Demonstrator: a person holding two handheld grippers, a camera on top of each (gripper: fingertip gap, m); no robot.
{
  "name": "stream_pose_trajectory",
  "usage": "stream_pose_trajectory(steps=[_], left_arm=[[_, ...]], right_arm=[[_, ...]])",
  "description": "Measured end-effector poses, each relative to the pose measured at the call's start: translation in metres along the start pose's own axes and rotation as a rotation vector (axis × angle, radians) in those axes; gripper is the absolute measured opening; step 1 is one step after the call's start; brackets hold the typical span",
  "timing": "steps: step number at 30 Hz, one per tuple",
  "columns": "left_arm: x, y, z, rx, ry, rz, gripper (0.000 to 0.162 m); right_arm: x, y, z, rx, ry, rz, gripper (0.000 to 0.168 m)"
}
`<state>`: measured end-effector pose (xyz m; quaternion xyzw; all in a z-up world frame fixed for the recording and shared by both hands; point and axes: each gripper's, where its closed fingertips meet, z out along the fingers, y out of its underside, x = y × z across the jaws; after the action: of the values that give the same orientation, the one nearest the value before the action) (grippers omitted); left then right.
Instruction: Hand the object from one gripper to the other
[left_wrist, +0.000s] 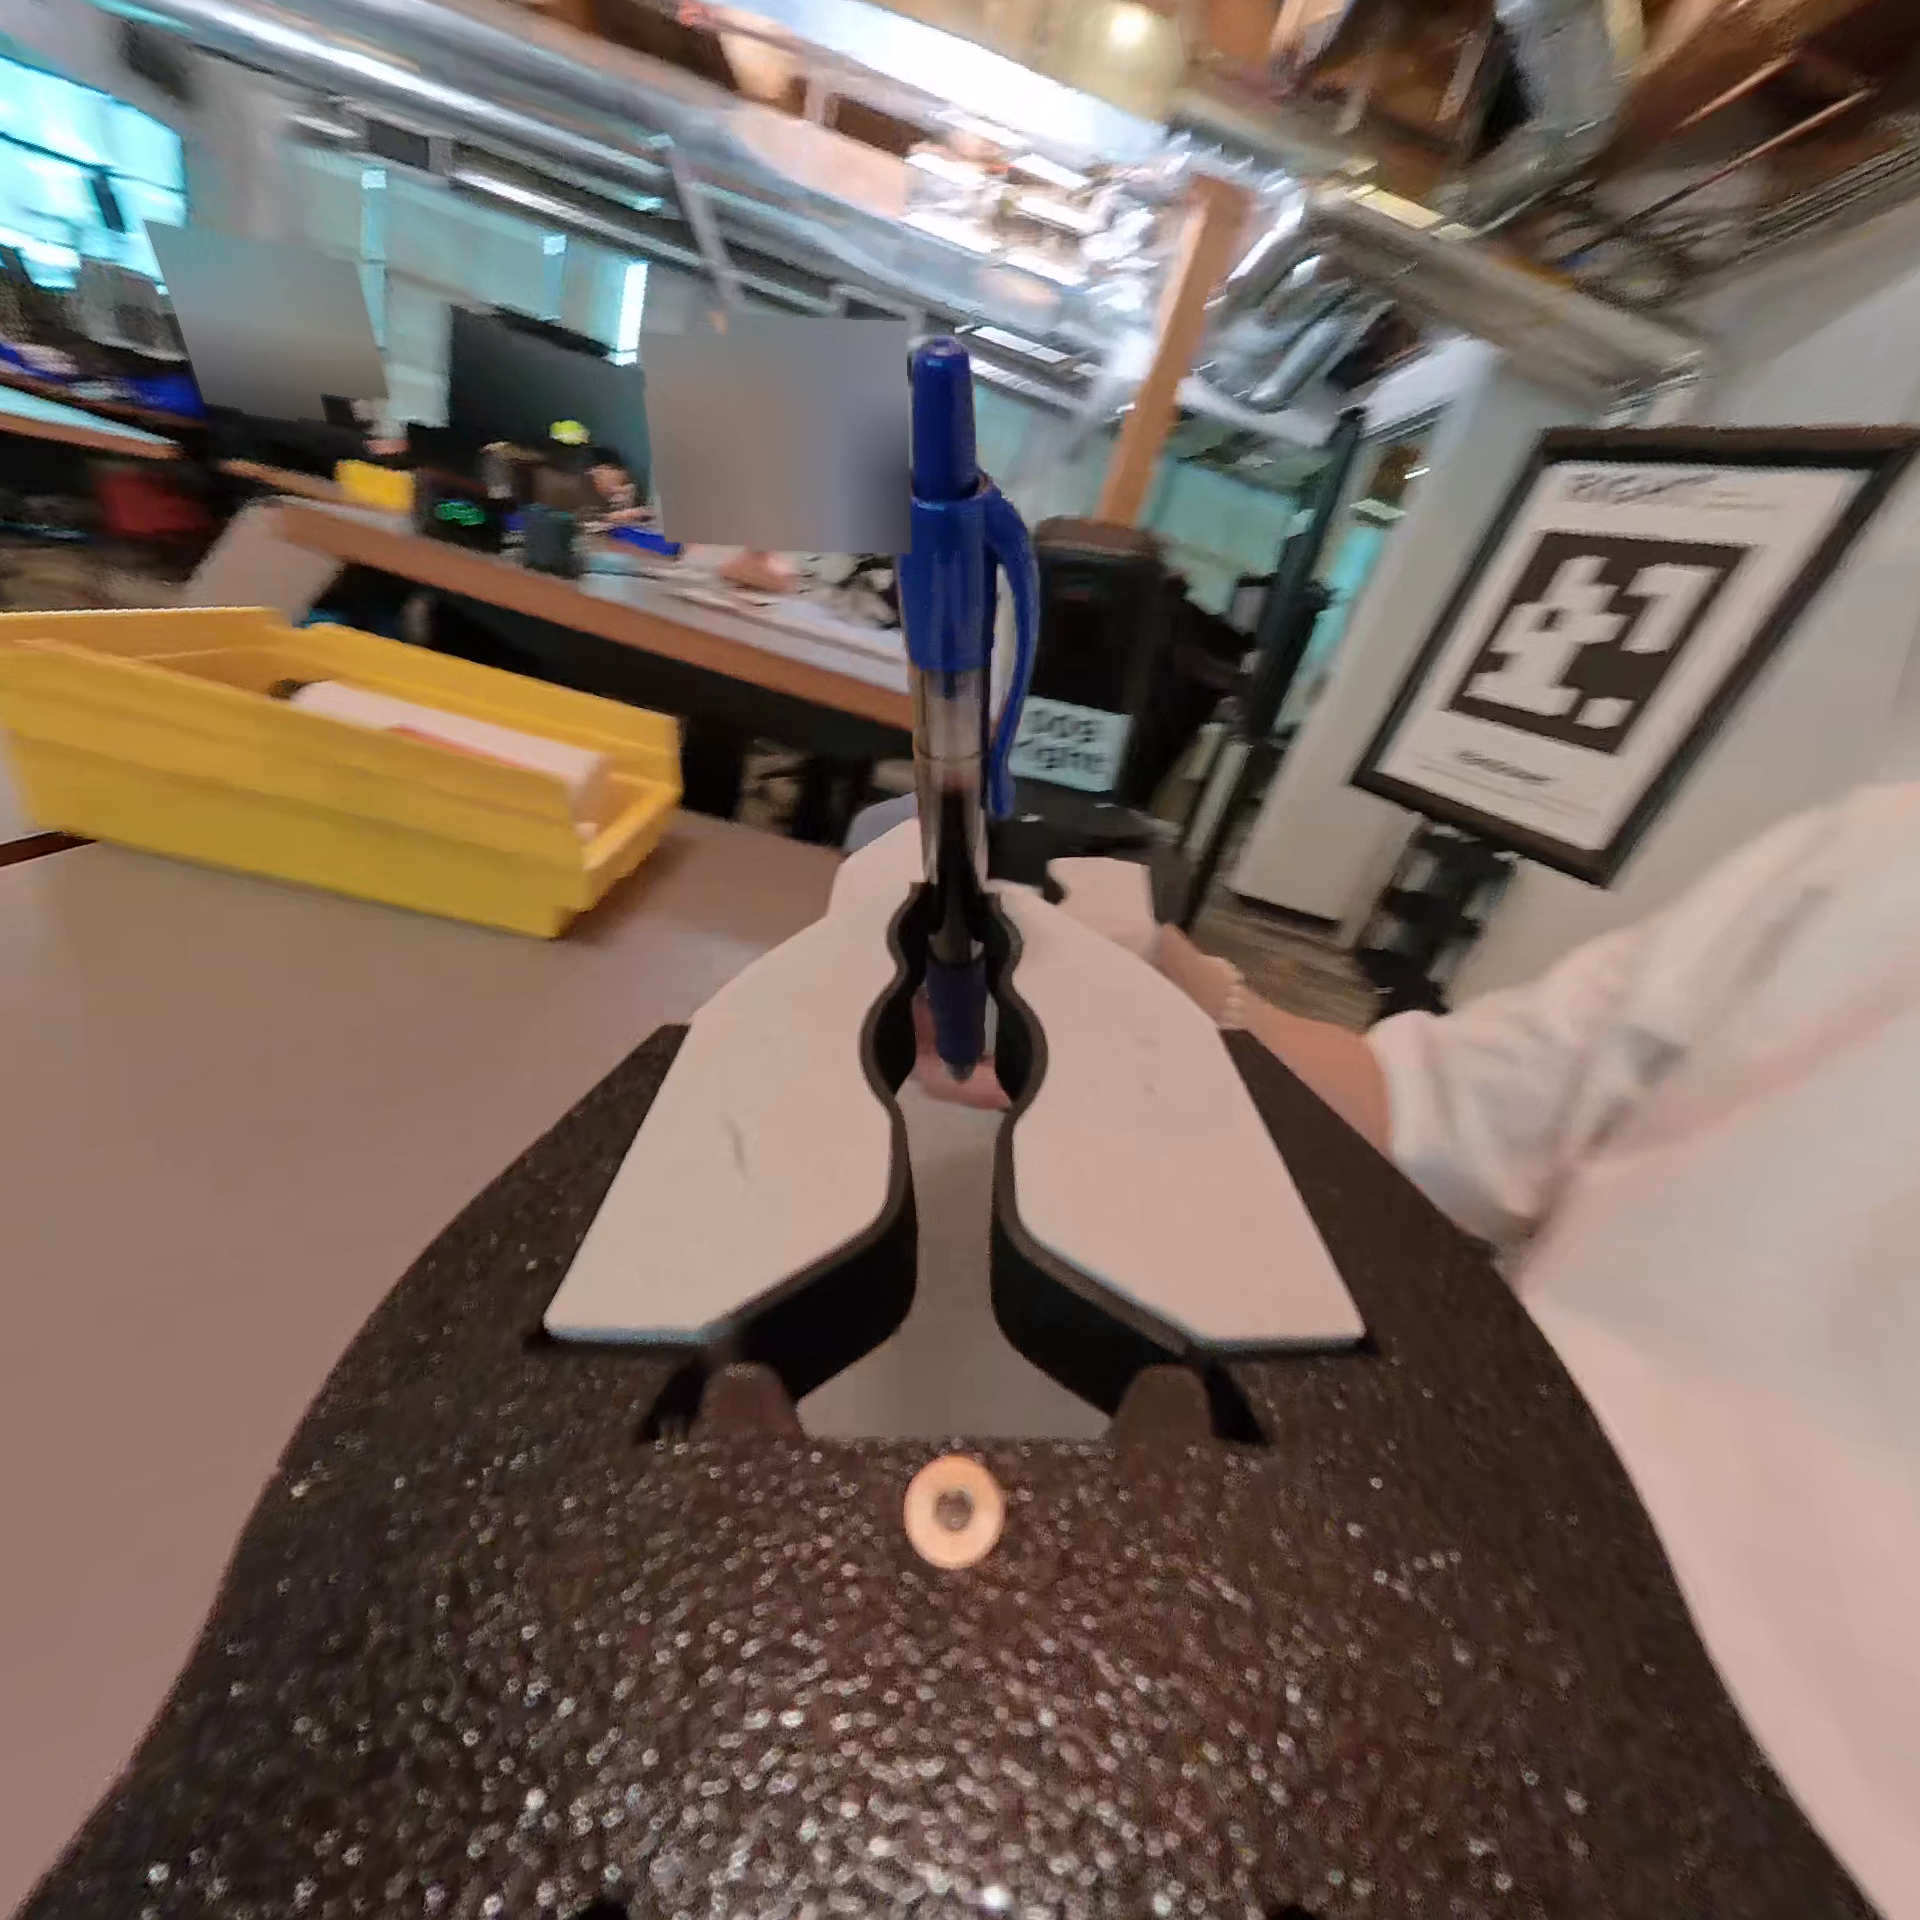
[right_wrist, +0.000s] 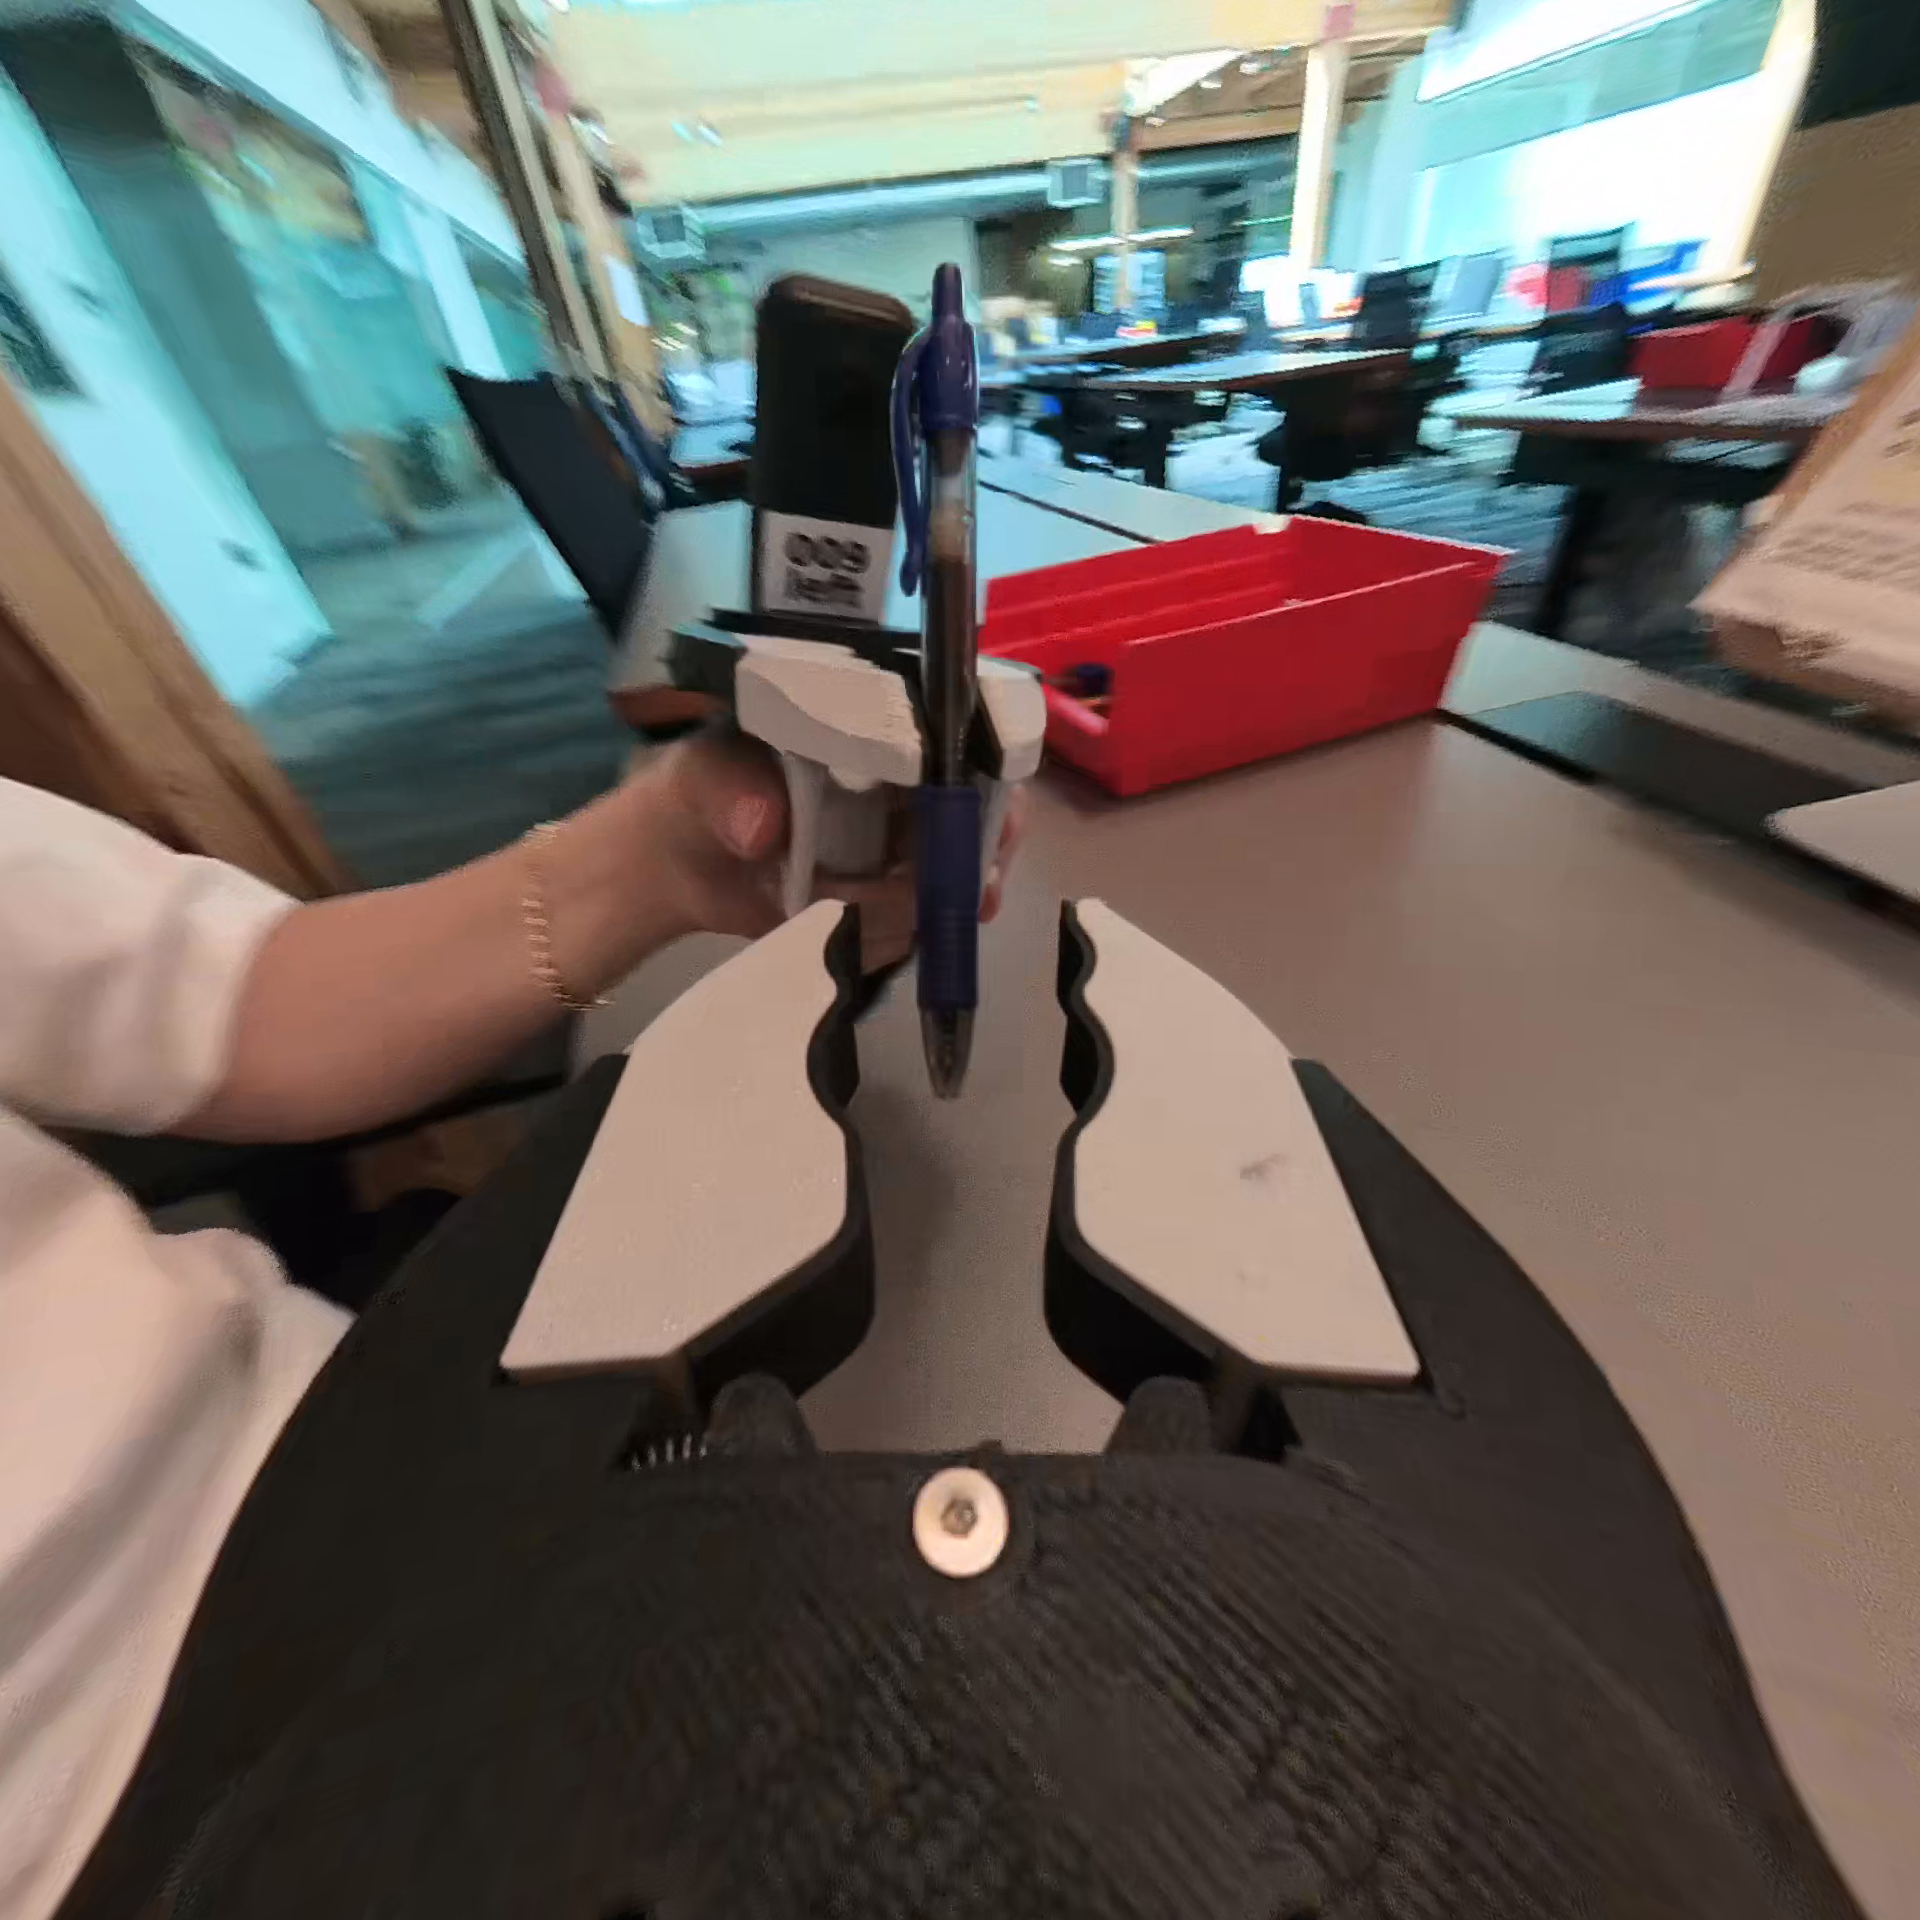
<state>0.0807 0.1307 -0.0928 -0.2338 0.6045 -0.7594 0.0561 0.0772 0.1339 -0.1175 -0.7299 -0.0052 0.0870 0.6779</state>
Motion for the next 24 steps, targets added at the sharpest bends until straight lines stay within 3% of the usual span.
stream_pose_trajectory(steps=[7, 12, 14, 17, 21, 24], left_arm=[[0.021, 0.011, -0.012, -0.039, 0.218, -0.002, 0.009], [0.016, 0.016, -0.01, -0.043, 0.206, -0.01, 0.009], [0.007, 0.011, -0.008, -0.023, 0.128, 0.005, 0.01], [-0.023, 0.006, -0.007, -0.029, -0.126, 0.041, 0.025], [-0.049, 0.004, -0.009, -0.074, -0.423, 0.062, 0.025], [-0.051, 0.007, -0.006, -0.087, -0.51, 0.019, 0.025]], right_arm=[[-0.029, 0.011, 0.002, -0.028, -0.241, 0.11, 0.022], [-0.026, 0.019, 0.01, -0.072, -0.194, 0.046, 0.011], [-0.015, 0.016, 0.012, -0.055, -0.106, 0.004, 0.011], [0.011, 0.014, 0.011, -0.067, 0.102, -0.1, 0.01], [0.042, 0.013, 0.005, -0.115, 0.419, -0.28, 0.01], [0.052, 0.017, 0.004, -0.172, 0.559, -0.408, 0.01]])
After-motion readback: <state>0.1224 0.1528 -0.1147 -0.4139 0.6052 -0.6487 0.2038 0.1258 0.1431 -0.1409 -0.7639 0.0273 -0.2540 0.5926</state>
